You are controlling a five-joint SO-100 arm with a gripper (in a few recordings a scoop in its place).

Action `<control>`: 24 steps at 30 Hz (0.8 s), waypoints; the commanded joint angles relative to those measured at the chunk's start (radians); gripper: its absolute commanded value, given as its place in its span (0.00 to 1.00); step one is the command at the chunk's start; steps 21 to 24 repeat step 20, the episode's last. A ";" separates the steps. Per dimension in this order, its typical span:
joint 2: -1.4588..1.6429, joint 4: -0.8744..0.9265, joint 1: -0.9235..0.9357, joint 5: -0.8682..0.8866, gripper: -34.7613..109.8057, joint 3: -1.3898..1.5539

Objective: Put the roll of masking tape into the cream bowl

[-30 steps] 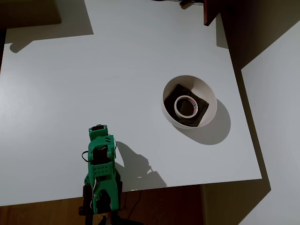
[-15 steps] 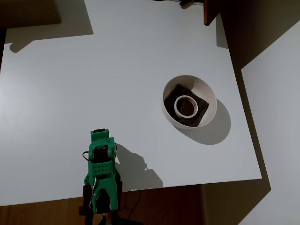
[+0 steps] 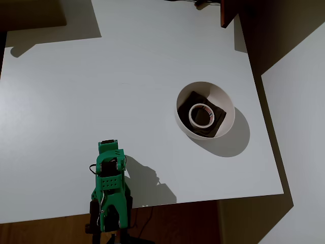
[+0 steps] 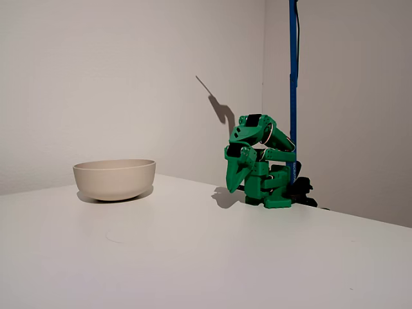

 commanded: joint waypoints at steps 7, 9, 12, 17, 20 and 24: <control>0.003 0.009 0.003 -0.006 0.19 -0.012; 0.003 0.009 0.003 -0.006 0.19 -0.012; 0.003 0.009 0.003 -0.006 0.18 -0.012; 0.003 0.009 0.003 -0.006 0.18 -0.012; 0.003 0.009 0.003 -0.006 0.18 -0.012; 0.003 0.009 0.003 -0.006 0.18 -0.012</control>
